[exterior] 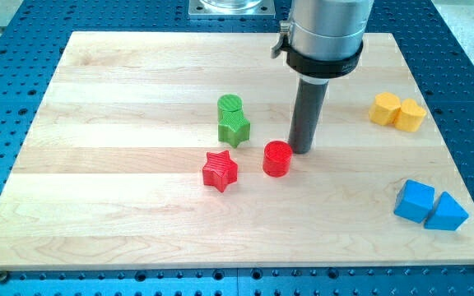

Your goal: Move the red circle to the top center

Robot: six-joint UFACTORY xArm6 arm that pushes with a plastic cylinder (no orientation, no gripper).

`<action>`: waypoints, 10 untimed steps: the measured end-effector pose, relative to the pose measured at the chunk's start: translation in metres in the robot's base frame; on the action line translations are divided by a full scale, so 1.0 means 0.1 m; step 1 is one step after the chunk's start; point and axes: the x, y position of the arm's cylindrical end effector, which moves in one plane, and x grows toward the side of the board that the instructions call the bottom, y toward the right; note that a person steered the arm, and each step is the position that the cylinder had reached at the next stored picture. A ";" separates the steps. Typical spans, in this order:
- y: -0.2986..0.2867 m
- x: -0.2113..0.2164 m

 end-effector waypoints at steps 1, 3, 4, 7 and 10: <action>0.22 -0.09; 0.31 0.41; -0.08 0.73; -0.45 0.67; -0.31 -0.73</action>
